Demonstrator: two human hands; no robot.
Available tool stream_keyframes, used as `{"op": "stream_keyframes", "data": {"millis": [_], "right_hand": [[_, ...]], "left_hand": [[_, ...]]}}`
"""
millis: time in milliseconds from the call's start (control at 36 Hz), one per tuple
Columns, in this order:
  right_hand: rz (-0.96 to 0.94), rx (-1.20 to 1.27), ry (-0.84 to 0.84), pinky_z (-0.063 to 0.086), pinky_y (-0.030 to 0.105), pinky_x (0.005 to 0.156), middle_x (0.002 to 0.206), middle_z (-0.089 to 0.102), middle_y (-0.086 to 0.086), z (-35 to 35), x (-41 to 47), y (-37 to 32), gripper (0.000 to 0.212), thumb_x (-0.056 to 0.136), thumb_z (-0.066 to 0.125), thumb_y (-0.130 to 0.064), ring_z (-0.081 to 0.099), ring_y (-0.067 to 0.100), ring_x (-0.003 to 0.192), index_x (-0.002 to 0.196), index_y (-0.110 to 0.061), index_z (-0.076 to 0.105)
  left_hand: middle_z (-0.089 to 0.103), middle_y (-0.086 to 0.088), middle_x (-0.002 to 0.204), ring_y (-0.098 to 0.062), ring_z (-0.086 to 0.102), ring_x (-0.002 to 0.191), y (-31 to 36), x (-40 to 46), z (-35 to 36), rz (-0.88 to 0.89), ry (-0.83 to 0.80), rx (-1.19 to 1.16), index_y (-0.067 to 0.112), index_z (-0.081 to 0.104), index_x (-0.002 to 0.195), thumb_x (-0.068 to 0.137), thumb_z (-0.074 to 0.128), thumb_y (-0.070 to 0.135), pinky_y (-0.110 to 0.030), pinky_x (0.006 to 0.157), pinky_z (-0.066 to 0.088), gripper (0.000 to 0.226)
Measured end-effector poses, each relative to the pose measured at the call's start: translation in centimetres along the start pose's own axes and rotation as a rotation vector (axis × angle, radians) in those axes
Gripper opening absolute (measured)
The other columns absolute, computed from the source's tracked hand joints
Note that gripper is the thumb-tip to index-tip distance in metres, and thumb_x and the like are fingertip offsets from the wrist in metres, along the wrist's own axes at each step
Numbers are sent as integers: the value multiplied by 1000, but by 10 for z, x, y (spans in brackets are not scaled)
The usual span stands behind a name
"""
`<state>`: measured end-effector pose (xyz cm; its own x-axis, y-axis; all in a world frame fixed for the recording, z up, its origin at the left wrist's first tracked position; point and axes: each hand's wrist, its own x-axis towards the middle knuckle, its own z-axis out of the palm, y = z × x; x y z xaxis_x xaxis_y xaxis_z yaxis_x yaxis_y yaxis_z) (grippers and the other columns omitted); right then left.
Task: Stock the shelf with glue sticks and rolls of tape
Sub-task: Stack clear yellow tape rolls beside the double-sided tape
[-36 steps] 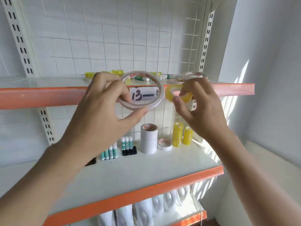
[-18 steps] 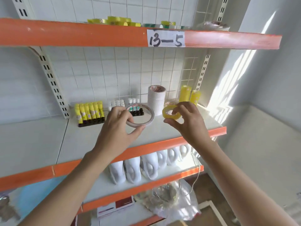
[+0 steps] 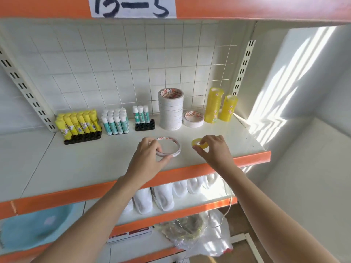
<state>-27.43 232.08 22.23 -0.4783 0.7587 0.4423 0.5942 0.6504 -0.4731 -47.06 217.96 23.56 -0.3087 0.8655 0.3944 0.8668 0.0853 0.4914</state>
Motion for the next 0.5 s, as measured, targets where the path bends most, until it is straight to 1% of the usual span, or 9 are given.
{"op": "stream_keyframes", "data": {"millis": [83,194,278,333,444,500], "right_hand": [[35,17,-48,37,31,72,91,67,8,7,5,20,29,82,74,-33,49,29,93,87,-7,64],[77,-11,-74,37,31,77,99,66,12,11,16,45,26,84,73,-29,50,32,98,90,-5,66],[136,-41,-73,39,31,79,104,65,13,13,24,59,22,84,71,-24,52,34,102,92,-4,67],[150,-64,-90,41,32,80,106,64,12,14,29,67,20,85,69,-22,54,34,103,95,-5,67],[113,-136,-108,47,41,86,121,60,10,8,32,74,27,85,66,-22,52,36,111,109,-9,66],[32,-131,-89,49,45,83,119,60,12,5,30,75,28,84,66,-19,54,39,106,110,-10,66]], "left_hand": [[48,-2,101,-23,52,97,6,9,21,-8,-7,13,12,53,84,79,75,37,-31,77,41,34],[50,-4,100,-24,54,92,16,22,43,-8,0,64,11,54,86,79,74,40,-33,71,42,36],[53,-7,95,-29,56,85,21,34,60,11,-6,110,10,56,86,79,75,40,-34,68,42,36],[54,-9,94,-31,56,85,25,42,71,8,-19,117,9,56,87,79,75,40,-37,69,43,36],[54,-10,95,-33,56,89,32,51,89,1,-45,116,8,57,90,81,74,40,-39,74,44,37],[53,-11,95,-33,55,87,32,53,95,14,-45,106,7,56,90,81,73,39,-39,72,44,38]]}}
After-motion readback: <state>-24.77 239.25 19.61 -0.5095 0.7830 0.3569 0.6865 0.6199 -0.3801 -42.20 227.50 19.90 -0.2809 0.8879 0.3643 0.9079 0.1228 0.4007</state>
